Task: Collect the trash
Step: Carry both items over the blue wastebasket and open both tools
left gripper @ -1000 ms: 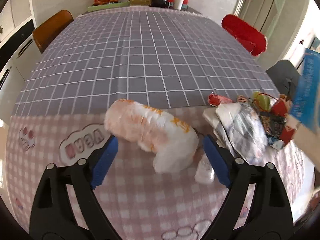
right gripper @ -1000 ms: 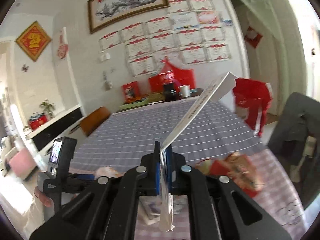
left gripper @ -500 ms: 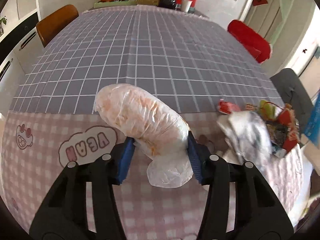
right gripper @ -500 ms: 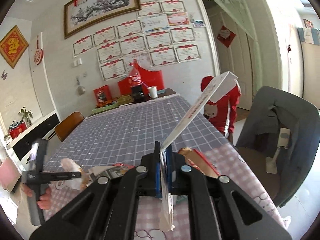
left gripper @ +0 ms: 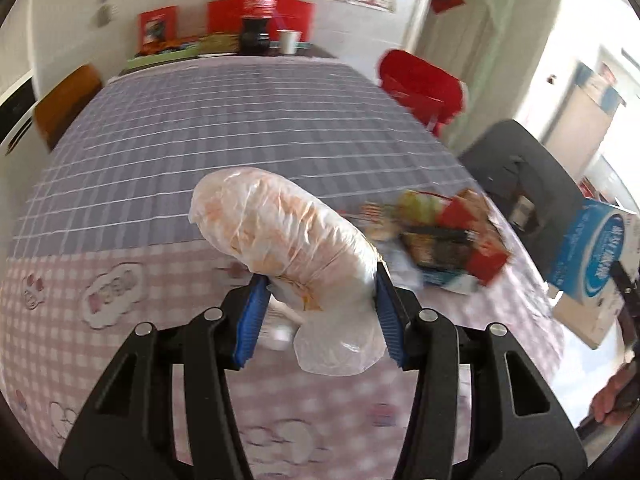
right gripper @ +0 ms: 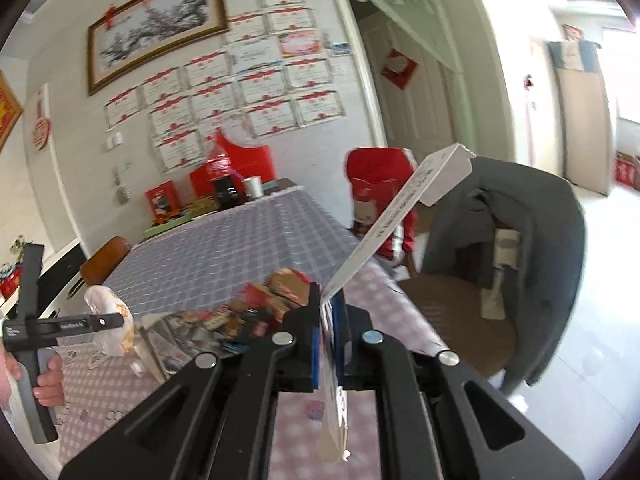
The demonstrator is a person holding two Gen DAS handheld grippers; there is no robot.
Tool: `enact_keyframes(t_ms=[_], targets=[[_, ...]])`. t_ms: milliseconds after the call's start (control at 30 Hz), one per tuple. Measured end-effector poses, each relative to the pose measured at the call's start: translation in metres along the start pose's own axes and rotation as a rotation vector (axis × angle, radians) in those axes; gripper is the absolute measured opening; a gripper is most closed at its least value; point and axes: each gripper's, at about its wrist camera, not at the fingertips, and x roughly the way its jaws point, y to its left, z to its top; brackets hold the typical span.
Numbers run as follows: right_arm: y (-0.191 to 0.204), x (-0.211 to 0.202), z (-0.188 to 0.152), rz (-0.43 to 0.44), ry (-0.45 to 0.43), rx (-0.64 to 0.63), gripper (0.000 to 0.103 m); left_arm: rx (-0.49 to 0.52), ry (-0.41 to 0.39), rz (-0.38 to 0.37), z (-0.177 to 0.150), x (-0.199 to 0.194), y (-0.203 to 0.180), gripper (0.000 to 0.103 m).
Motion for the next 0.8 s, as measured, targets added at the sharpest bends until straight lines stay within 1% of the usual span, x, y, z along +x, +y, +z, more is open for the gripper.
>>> enact_keyframes(t_ms=[133, 233, 400, 600, 700, 800], targets=[[-0.036, -0.024, -0.014, -0.059, -0.006, 0.049, 0.006, 0.084, 0.007, -0.047, -0.006, -0.002, -0.059, 0.05], [-0.065, -0.043, -0.026, -0.11, -0.004, 0.085, 0.006, 0.131, 0.016, -0.078, -0.012, -0.001, -0.095, 0.05], [-0.112, -0.08, -0.042, -0.203, -0.01, 0.154, 0.006, 0.248, 0.041, -0.171, -0.028, 0.005, -0.169, 0.05], [-0.161, -0.121, -0.066, -0.325, 0.01, 0.213, 0.006, 0.386, 0.093, -0.281, -0.059, 0.01, -0.254, 0.05], [-0.183, -0.141, -0.079, -0.377, 0.021, 0.254, 0.006, 0.458, 0.136, -0.336, -0.08, 0.015, -0.299, 0.05], [-0.203, -0.16, -0.095, -0.443, 0.048, 0.288, 0.006, 0.534, 0.182, -0.374, -0.104, 0.021, -0.337, 0.051]])
